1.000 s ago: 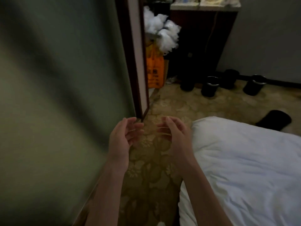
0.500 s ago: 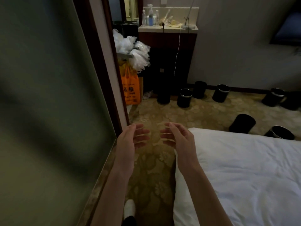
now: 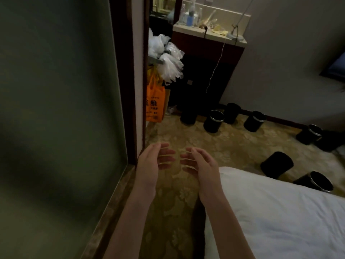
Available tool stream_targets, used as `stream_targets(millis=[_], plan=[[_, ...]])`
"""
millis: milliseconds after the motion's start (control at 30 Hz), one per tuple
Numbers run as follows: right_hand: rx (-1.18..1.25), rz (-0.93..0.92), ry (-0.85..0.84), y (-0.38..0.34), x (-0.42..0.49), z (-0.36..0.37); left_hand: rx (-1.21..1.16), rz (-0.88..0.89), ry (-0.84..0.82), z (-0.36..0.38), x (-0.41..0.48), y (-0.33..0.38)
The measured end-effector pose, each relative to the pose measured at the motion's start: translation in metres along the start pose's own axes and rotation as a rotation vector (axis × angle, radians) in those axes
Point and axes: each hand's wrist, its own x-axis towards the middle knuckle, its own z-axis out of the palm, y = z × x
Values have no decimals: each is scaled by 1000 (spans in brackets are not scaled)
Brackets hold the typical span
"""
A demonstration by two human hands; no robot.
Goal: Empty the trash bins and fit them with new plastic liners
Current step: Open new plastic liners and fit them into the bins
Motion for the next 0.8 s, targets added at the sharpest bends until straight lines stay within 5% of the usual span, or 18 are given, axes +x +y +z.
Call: stream_targets(millis=[533,800], plan=[[76,-40,67,-25,131,23,-7,-12,-126,28,130,23],[176,-30,-9,-36,276,1,19,-16,-37,90,240,36]])
